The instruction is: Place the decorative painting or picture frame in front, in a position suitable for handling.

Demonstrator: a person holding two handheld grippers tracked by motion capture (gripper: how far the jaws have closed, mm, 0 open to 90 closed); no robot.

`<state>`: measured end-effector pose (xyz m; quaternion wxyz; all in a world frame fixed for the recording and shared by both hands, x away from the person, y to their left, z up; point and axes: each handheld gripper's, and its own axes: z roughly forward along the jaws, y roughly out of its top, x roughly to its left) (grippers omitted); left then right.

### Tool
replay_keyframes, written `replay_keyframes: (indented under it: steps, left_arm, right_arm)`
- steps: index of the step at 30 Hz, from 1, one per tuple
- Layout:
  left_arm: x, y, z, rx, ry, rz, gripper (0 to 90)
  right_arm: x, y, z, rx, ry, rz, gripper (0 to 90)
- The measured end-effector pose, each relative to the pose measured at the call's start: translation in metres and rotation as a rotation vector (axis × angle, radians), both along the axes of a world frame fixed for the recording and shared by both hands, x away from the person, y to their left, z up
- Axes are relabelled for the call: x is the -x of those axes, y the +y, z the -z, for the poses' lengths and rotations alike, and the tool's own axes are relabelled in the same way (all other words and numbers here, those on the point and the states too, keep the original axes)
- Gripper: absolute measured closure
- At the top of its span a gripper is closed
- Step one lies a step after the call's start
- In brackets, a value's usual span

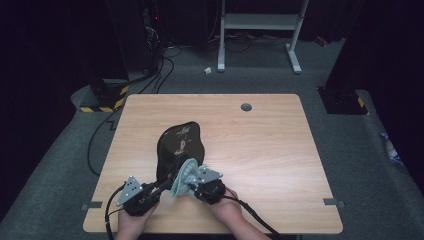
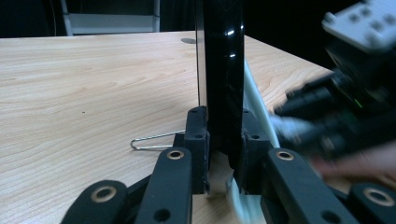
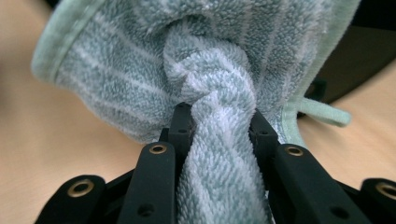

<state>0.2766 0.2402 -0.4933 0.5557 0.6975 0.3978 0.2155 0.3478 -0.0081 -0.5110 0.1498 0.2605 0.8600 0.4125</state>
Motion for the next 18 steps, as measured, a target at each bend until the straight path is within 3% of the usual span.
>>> replay_keyframes:
  steps: [7,11,14,18]
  left_arm:
    - [0.0,0.0,0.0,-0.001,-0.002,-0.002,77.5]
    - [0.0,0.0,0.0,-0.002,-0.003,-0.003,77.5]
    - [0.0,-0.001,0.0,0.002,-0.001,-0.005,77.5]
    - [0.0,-0.001,0.0,0.009,0.003,-0.009,77.3]
  right_arm:
    - [-0.044,-0.023,-0.009,0.004,-0.036,0.164,69.8]
    - [-0.06,-0.032,-0.01,0.003,-0.027,0.229,69.8]
    - [-0.065,-0.032,-0.009,0.007,-0.008,0.235,69.8]
    - [-0.059,-0.026,-0.003,0.036,0.032,0.197,69.6]
